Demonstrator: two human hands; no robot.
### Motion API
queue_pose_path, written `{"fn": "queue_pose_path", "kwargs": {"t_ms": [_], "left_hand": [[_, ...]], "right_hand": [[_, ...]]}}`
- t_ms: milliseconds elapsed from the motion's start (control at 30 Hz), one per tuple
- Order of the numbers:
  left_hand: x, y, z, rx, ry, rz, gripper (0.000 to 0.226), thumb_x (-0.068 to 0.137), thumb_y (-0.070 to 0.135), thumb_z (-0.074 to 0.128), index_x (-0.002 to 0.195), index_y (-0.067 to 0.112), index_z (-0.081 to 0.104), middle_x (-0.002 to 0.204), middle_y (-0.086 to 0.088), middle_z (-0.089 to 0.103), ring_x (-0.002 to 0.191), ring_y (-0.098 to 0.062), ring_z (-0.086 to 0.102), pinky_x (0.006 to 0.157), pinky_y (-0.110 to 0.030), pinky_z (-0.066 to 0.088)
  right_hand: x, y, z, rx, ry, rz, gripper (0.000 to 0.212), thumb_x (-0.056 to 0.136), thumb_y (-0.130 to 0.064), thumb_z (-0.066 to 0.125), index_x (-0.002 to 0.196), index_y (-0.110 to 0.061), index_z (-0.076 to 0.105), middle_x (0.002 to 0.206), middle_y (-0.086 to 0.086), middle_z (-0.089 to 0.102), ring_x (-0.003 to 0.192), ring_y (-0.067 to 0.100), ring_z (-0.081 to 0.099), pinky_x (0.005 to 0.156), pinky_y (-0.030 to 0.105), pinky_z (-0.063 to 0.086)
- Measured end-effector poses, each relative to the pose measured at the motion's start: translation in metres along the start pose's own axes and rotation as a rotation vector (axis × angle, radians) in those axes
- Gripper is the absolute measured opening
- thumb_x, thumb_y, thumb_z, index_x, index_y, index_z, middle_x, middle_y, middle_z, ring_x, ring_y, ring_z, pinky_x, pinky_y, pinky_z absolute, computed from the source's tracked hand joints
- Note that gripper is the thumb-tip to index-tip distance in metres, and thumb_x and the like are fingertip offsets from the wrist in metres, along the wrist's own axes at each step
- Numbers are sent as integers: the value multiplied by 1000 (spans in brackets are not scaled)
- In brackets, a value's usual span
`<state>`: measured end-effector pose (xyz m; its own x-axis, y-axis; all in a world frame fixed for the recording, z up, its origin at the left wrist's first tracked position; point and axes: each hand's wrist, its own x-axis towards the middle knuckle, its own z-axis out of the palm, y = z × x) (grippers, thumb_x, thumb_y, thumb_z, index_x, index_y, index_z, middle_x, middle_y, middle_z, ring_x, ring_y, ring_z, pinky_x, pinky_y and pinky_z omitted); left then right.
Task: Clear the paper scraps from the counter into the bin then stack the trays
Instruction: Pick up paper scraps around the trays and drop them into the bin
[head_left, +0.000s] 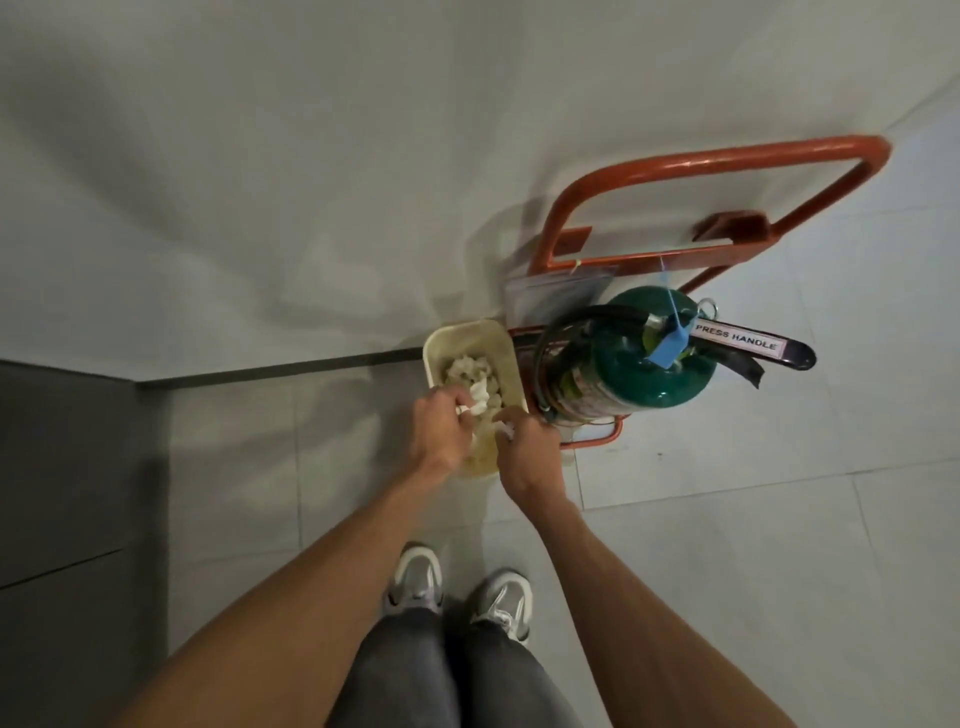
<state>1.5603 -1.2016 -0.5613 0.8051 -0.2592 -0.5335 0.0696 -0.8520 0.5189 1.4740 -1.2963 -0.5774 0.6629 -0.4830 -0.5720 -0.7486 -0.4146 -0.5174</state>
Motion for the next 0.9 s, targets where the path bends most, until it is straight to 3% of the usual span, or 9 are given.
{"fn": "queue_pose_path", "kwargs": {"t_ms": [100,167,433,567,767,900], "left_hand": [[33,-13,23,0,-120,-46,40,91,20,73,131,21,67,125,-8,70,116,-29,66,99,-34,53],[39,-17,23,13,-167,-50,50,93,23,72,142,22,59,132,-9,67,122,-31,63,105,-37,51],[-41,-21,-75,5,-105,7,50,98,23,63,148,23,53,141,-5,63,131,-29,58,111,-32,44],[-115,-34,-137,6,-34,24,50,101,25,60,150,21,49,149,-6,56,136,-24,53,115,-27,35],[-254,-46,-226,-89,177,-54,49,103,30,57,150,26,46,151,-2,53,137,-24,51,117,-39,40],[-361,-45,-275,-153,343,-106,48,103,29,56,149,21,48,149,-2,54,136,-22,52,115,-29,36]], "right_hand": [[27,7,19,-18,-117,43,45,102,-9,54,146,-14,55,138,17,56,125,37,57,100,36,48],[32,9,24,-35,-127,57,52,102,-9,52,153,-18,46,143,17,52,126,37,55,102,37,48],[-48,-39,-18,-39,-53,-53,43,99,-13,55,142,-15,53,142,17,61,122,41,60,102,48,54],[-109,-84,-48,-7,-20,-166,41,103,-17,58,143,-17,53,144,13,59,123,37,59,98,44,53],[-236,-158,-95,-2,-74,-433,36,106,-21,56,141,-24,55,142,3,60,128,23,57,102,28,46],[-337,-202,-120,-72,-153,-620,35,108,-28,54,143,-28,52,145,-3,58,129,19,55,102,25,44]]}}
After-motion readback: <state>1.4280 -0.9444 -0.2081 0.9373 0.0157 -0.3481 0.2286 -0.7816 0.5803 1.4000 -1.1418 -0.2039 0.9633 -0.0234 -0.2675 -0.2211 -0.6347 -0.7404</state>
